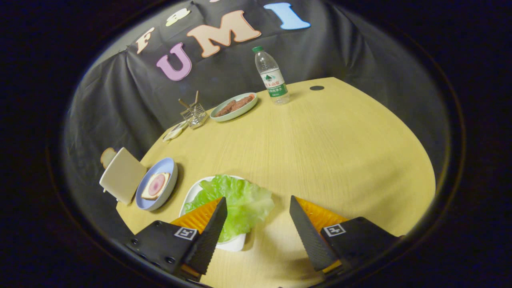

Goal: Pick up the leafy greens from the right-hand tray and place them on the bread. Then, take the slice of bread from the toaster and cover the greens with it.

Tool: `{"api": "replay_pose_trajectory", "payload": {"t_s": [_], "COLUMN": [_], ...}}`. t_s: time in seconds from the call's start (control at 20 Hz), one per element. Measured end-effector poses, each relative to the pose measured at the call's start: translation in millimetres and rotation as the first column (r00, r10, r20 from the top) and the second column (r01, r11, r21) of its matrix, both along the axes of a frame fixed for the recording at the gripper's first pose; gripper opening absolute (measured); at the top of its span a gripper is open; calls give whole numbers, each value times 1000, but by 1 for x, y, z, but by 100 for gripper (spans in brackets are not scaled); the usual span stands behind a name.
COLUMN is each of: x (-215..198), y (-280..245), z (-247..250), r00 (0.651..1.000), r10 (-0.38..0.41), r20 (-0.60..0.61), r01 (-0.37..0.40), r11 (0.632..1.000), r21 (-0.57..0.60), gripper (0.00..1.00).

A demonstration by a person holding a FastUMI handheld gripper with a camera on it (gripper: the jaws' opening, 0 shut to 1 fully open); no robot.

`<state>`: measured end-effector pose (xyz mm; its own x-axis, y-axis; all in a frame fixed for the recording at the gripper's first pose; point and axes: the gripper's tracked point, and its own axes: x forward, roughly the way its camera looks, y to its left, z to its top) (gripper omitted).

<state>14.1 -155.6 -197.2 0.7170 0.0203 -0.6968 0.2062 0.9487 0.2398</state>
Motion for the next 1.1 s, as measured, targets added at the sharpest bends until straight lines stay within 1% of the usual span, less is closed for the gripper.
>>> {"api": "replay_pose_trajectory", "payload": {"t_s": [0.2, 0.25, 0.3, 0.5, 0.6, 0.7, 0.9, 1.1], "x": [8, 3, 9, 8, 5, 1, 1, -2], "y": [7, 7, 7, 11, 8, 8, 15, 11], "z": [-11, -7, -14, -16, -15, -11, 10, 18], "r00": [1000, 999, 999, 996, 995, 995, 996, 997], "r10": [-11, -17, -22, -75, -91, -94, -90, -78], "r20": [-23, -28, -27, -45, -45, -33, 17, 29], "r01": [12, 17, 23, 79, 94, 96, 90, 79], "r11": [1000, 1000, 999, 993, 993, 994, 995, 996], "r21": [28, 23, 26, 89, 69, 49, 49, -41], "gripper": [81, 71, 62, 24, 5, 5, 5, 5]}}
